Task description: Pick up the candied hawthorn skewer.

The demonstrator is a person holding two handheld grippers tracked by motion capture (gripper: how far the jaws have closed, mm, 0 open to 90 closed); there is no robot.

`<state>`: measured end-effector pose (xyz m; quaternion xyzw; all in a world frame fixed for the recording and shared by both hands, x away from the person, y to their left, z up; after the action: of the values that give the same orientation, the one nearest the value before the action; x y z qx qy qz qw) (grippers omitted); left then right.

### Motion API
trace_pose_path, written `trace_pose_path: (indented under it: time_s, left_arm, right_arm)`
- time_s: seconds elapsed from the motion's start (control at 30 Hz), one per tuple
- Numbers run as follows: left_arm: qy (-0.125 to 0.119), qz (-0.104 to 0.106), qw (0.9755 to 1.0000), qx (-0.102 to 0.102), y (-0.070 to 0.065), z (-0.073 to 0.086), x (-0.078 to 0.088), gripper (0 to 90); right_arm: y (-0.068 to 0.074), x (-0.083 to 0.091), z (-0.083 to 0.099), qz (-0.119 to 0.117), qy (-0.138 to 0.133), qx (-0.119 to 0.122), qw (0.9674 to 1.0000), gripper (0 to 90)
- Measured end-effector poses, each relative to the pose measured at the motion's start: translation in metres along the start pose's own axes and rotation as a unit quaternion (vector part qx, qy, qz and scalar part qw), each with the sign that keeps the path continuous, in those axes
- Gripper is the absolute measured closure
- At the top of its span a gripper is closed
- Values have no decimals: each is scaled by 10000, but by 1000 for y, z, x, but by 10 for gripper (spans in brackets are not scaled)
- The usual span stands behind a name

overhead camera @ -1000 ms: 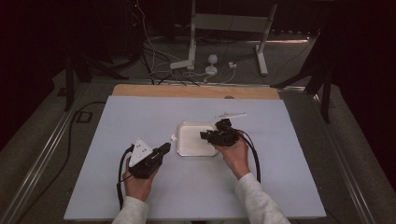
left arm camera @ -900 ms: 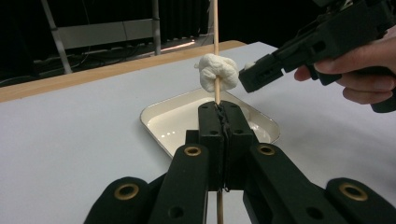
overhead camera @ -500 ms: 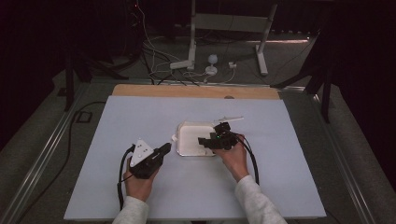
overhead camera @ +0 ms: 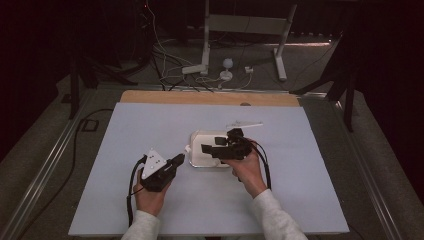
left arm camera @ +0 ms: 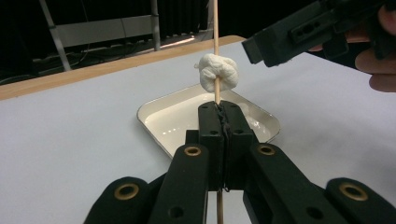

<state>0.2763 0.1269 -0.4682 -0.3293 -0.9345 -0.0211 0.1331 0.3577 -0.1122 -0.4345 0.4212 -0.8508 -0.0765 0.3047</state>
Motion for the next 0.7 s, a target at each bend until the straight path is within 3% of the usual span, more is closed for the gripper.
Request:
trace_pose_path:
  time_s: [0.1, 0.3, 0.6, 0.63, 0.7]
  left_arm:
    - [-4, 12, 10000, 6, 0, 0, 0, 900]
    - [21, 36, 10000, -21, -2, 1, -2, 900]
    - [51, 98, 9999, -80, -5, 1, -4, 900]
    - [61, 112, 9999, -94, -5, 1, -4, 899]
    - [70, 116, 9999, -94, -6, 1, -5, 897]
  right_arm:
    - [8, -5, -2, -226, 26, 1, 9997, 425]
    - [18, -15, -3, -667, 61, -249, 9974, 536]
    - [21, -23, -1, -946, 152, -418, 9945, 643]
    - [21, -23, -1, -953, 169, -427, 9944, 713]
    - [21, -23, 0, -948, 159, -426, 9945, 742]
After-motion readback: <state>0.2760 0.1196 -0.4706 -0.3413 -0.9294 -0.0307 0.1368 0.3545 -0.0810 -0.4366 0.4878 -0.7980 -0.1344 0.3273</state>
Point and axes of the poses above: each handheld gripper's, and its own axes: x roughly backward along the jaws, z roughly out of its underside, y roughly to its left, the point moved 1 cm from there along -x, roughly forward along the jaws, and after that the axes turned 5 degrees about -y, right-handed, at the moved point
